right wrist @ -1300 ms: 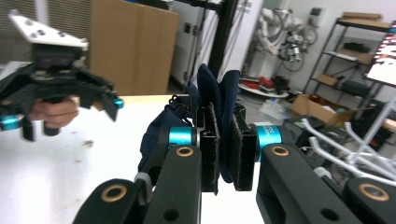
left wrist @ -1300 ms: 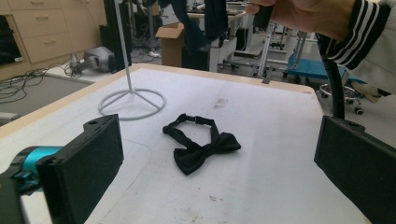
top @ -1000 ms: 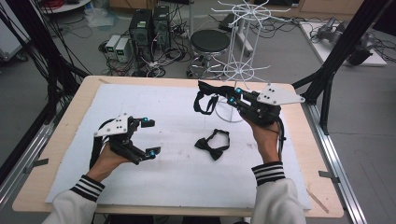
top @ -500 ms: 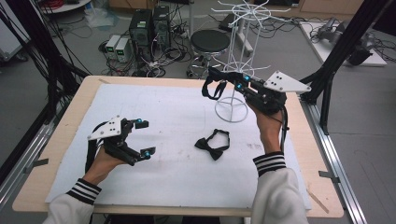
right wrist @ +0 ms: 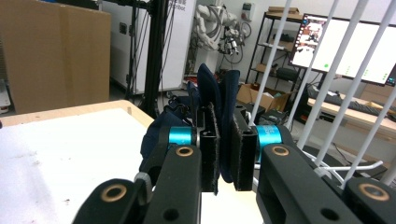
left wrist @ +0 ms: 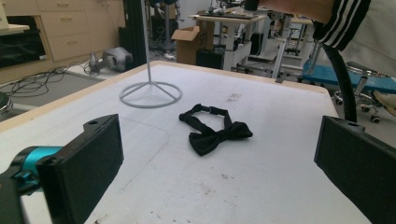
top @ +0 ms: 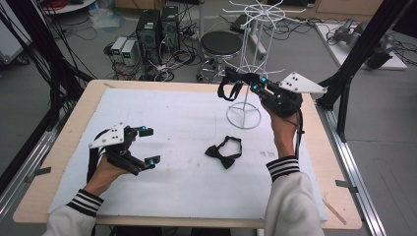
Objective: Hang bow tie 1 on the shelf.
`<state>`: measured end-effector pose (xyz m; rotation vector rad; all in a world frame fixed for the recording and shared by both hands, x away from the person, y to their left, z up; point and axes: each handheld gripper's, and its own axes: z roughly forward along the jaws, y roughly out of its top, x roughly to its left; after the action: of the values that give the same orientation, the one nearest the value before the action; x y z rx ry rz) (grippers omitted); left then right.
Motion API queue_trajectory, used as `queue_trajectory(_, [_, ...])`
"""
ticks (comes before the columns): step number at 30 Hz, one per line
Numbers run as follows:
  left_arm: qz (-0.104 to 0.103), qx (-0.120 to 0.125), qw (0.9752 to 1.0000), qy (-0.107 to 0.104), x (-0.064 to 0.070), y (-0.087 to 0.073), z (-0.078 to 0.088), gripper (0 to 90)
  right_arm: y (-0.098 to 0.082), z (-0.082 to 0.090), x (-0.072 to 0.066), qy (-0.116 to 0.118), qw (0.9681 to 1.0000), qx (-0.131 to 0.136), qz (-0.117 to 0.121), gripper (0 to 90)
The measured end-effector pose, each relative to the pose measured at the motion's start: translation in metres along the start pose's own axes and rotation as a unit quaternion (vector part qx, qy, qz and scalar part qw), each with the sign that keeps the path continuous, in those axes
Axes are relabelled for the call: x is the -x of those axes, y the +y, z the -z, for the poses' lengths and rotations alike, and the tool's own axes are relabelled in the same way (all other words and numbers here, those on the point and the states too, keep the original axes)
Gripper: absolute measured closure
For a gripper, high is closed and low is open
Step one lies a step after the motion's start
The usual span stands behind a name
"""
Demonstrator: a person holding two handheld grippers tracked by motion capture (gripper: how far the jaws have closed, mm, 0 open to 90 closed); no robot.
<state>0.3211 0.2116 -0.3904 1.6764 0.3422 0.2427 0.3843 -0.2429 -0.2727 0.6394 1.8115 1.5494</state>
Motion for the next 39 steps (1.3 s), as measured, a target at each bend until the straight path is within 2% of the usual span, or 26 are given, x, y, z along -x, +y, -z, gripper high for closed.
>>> queue_trajectory(14, [0.002, -0.002, 1.0, -0.001, 0.0, -0.001, -0.002, 1.8, -0.005, 0.0, 0.009, -0.024, 0.9996, -0.014, 0.002, 84.5])
queue_trajectory(22, [0.004, -0.002, 1.0, -0.003, 0.0, -0.001, -0.003, 1.8, -0.008, -0.002, 0.012, -0.023, 0.9995, -0.021, -0.002, 84.3])
queue_trajectory(34, [0.008, -0.002, 1.0, -0.003, 0.0, -0.002, -0.002, 1.8, -0.012, -0.007, 0.014, -0.017, 0.9988, -0.045, -0.01, 84.0])
queue_trajectory(39, [0.007, -0.003, 1.0, -0.002, 0.0, -0.003, -0.002, 1.8, -0.013, -0.009, 0.012, -0.023, 0.9981, -0.057, 0.001, 83.7])
